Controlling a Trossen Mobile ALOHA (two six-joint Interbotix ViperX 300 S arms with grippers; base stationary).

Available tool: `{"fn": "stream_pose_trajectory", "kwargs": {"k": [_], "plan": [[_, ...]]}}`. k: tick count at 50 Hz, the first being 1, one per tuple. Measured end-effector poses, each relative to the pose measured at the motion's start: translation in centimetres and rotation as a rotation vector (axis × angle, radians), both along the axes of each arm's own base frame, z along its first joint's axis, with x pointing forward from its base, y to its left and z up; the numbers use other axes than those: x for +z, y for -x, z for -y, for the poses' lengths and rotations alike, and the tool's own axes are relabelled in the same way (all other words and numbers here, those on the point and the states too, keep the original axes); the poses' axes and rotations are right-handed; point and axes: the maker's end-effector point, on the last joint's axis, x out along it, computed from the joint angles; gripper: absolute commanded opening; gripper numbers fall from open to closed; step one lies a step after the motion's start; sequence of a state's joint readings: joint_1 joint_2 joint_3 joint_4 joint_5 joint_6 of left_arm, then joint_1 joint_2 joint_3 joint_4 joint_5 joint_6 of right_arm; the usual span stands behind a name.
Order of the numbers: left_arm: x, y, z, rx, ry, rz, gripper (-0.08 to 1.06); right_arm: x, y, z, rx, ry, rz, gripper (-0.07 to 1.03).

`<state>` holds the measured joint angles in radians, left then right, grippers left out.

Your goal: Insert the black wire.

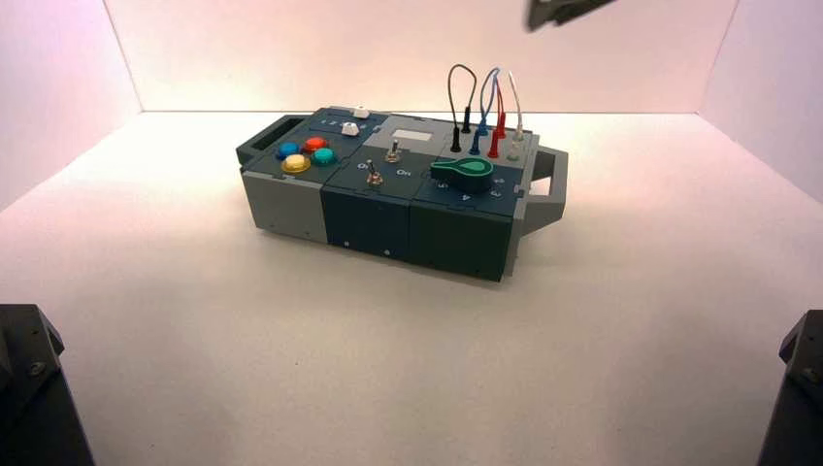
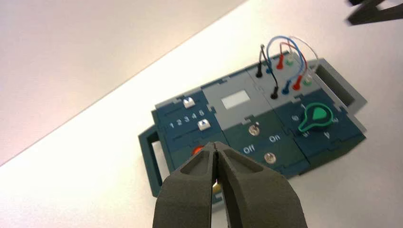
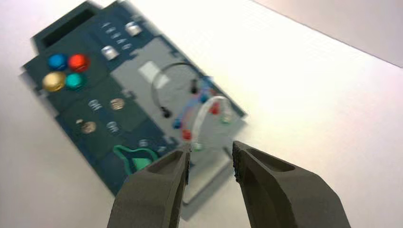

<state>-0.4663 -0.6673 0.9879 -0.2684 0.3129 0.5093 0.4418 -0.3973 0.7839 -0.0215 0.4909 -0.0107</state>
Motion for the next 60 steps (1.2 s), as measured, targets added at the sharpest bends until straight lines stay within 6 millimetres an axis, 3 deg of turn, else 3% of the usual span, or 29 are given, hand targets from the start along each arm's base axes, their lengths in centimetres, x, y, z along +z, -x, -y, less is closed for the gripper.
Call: {"fn": "stream_pose_trajectory", "kwargs": {"k": [2,5,9,14,29,44,60], "plan": [[0.2,-0.1,-0.1,0.006,0.007,0.014,-0.03,0.2,0.0,0.4,-0.012,-0.007,0.014,0.48],[0.4,-0.3,-0.6,0.041,0.038,0.054,-0.03,0.5,0.3,3.1,-0.084,-0.02,0.05,0.48],[0.6,-0.5,-1.2,0.073,0.057,0.073,-0.03,1.2,0.3,5.3,-0.149,-0.039,0.102,0.48],[0.9,-1.4,-2.8,0.156,0.091,0.112,-0.03,2.2,1.0,7.6,-0.215,-0.078,0.227,0.48],[0.5,-2.5,-5.3,0.262,0.105,0.151,-0.03,4.6,2.0,8.2,-0.229,-0.137,0.39,0.48],[0.6,-2.9,-6.9,0.321,0.108,0.182,-0.03,3.4,1.4,9.8,-0.286,-0.12,0.374,0.48],[0.9,-2.8,-7.4,0.339,0.113,0.2,-0.03,3.0,1.3,9.8,-0.29,-0.116,0.362,0.48]]}}
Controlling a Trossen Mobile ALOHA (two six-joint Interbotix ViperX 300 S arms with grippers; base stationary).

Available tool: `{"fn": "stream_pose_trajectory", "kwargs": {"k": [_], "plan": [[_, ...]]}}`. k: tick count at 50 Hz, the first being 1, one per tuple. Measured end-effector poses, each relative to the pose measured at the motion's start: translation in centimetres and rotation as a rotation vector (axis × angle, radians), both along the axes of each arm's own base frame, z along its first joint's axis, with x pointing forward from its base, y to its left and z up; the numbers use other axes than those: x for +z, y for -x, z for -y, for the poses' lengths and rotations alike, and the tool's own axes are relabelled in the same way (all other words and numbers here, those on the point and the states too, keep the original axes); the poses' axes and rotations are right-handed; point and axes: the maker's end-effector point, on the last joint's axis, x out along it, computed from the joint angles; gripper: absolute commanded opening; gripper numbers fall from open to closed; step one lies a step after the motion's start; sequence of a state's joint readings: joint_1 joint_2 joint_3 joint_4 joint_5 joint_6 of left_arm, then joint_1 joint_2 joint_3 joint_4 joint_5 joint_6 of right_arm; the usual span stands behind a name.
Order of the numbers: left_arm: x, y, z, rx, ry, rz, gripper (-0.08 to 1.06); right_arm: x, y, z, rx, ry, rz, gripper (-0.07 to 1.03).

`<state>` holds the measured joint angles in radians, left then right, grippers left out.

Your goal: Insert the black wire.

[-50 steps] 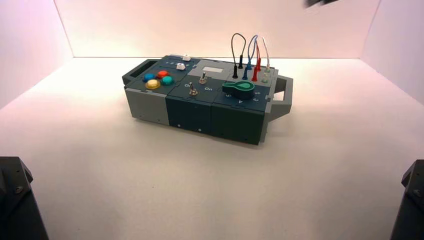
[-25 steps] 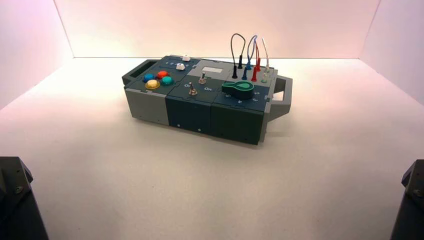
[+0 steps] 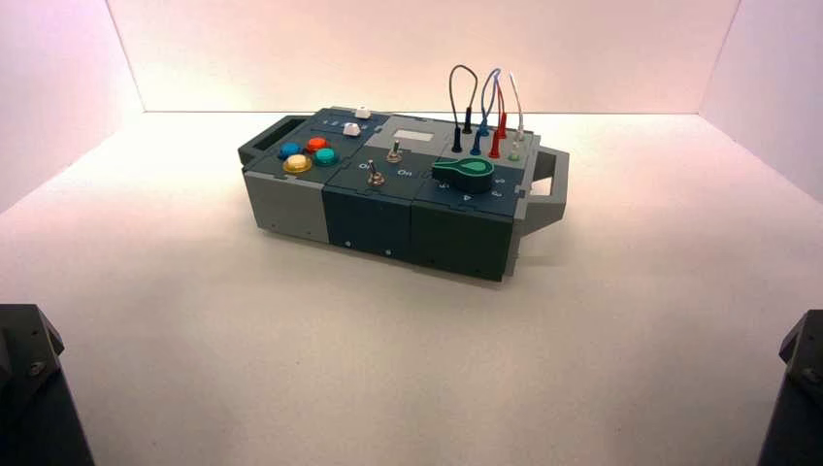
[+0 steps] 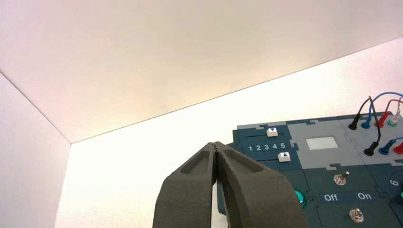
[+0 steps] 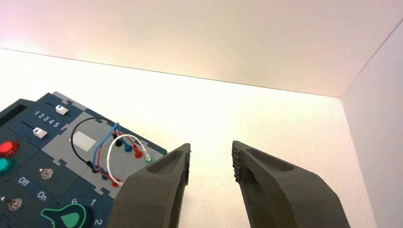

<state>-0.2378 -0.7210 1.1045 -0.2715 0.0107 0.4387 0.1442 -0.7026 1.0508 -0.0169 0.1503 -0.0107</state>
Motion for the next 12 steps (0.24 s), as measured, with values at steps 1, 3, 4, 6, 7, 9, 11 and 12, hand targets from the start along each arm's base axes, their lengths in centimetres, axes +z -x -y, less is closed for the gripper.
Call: {"fn": "stream_pose_trajectory", "kwargs": {"k": [1,3,4,6,7,9,11,12], "plan": [[-0.09,0.04,0.0,-0.001,-0.002,-0.003,-0.03,-0.02,-0.02,-0.05,0.002,0.0,0.0,0.48],[0.04,0.01,0.0,-0.001,-0.001,0.002,-0.03,-0.09,-0.02,0.0,0.0,0.0,-0.003,0.48],[0.09,0.03,-0.01,0.0,0.001,0.003,-0.03,-0.13,-0.01,0.0,0.0,0.0,-0.003,0.48],[0.13,0.04,-0.01,-0.001,0.0,0.005,-0.03,-0.18,-0.02,0.0,0.0,0.001,-0.005,0.48],[0.13,0.04,-0.01,0.0,0.001,0.004,-0.03,-0.18,-0.02,0.0,0.0,0.001,-0.005,0.48],[0.18,0.05,-0.01,-0.001,0.0,0.006,-0.03,-0.18,-0.02,0.0,0.0,0.001,-0.005,0.48],[0.18,0.05,-0.01,-0.001,0.0,0.006,-0.03,-0.18,-0.02,0.0,0.0,0.001,-0.005,0.48],[0.11,0.08,-0.02,-0.001,0.0,0.005,-0.03,-0.18,-0.02,0.0,0.0,0.001,-0.005,0.48]]}}
